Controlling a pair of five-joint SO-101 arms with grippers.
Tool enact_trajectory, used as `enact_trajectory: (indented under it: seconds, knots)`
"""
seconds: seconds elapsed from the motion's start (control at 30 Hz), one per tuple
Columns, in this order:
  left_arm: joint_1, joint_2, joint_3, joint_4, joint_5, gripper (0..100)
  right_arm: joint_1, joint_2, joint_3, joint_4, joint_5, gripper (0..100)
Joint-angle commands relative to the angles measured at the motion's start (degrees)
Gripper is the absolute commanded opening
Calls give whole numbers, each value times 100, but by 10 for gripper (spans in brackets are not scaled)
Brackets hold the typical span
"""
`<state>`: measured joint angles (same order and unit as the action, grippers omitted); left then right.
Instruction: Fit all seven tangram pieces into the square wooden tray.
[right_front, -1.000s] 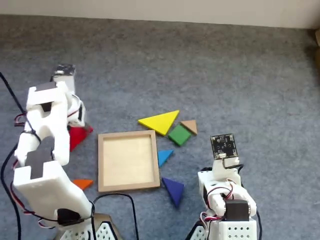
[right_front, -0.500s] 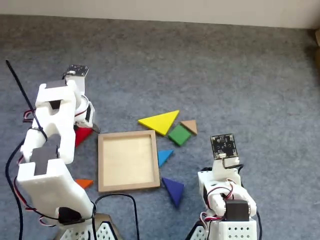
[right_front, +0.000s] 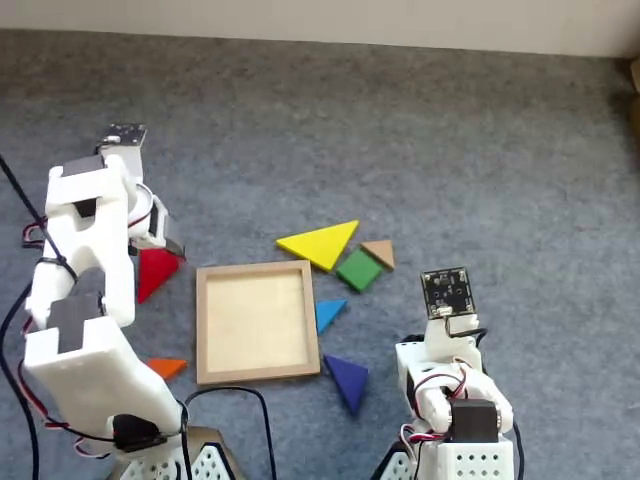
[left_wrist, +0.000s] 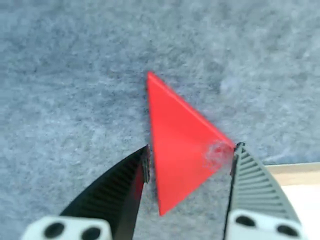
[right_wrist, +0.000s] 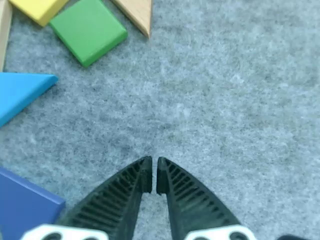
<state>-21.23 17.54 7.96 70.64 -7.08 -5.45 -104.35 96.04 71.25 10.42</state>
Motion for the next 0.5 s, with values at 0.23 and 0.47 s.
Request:
enact_trajectory:
  seconds: [0.23,0.47]
  knots:
    - [-13,1235,-1200,668,-369,263,40,-75,848,40,18,33]
    - [92,2079,-2378,1407,-484,169,40,-75,848,40,18,33]
